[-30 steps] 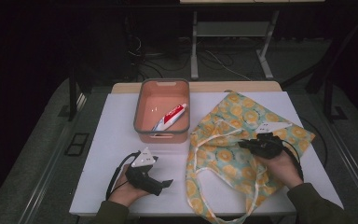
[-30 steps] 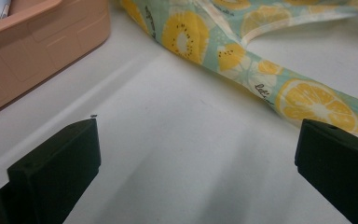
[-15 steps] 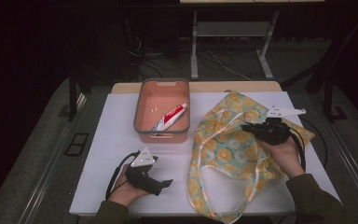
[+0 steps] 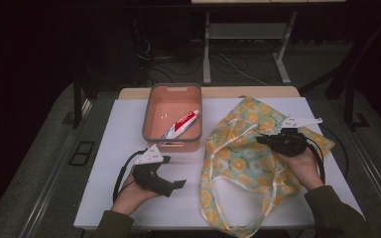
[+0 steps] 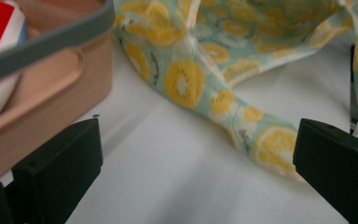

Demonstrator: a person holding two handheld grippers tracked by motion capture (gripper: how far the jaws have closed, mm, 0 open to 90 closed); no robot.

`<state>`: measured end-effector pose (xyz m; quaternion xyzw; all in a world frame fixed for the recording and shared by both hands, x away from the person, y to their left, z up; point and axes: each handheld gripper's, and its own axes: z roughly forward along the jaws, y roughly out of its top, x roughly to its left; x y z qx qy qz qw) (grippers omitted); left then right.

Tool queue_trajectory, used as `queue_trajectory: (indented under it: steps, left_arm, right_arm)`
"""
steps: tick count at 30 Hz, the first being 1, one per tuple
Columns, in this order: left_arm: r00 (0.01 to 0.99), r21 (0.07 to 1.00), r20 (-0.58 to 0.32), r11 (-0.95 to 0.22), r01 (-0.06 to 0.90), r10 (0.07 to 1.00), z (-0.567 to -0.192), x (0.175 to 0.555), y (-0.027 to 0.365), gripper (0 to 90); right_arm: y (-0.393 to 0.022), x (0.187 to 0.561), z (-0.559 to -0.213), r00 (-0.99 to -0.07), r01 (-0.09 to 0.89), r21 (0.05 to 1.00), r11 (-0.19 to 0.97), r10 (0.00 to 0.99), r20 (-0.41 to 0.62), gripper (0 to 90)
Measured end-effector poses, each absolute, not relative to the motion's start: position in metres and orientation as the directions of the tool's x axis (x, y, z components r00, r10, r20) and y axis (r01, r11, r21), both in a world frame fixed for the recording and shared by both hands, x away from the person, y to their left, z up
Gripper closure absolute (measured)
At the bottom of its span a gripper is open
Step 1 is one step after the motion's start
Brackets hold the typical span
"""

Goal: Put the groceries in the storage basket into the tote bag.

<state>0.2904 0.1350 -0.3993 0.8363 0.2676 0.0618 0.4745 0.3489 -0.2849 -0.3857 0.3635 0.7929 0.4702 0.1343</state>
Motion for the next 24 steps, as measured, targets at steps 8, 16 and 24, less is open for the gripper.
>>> queue_trajectory:
  steps: [8,16,24]
  left_arm:
    - [0.849,0.840,-0.116,-0.404,0.361,0.516,-0.364,0.324,0.125,3.2]
    - [0.798,0.837,-0.088,-0.390,0.384,0.596,-0.345,0.382,0.117,18.5]
    - [0.763,0.806,-0.068,-0.415,0.422,0.643,-0.351,0.437,0.108,28.2]
  right_arm:
    - [-0.285,0.348,-0.387,-0.707,0.448,0.841,0.303,0.695,0.127,88.8]
    - [-0.286,0.347,-0.386,-0.709,0.446,0.843,0.301,0.694,0.127,88.8]
    - [-0.287,0.346,-0.387,-0.711,0.448,0.842,0.300,0.691,0.132,88.8]
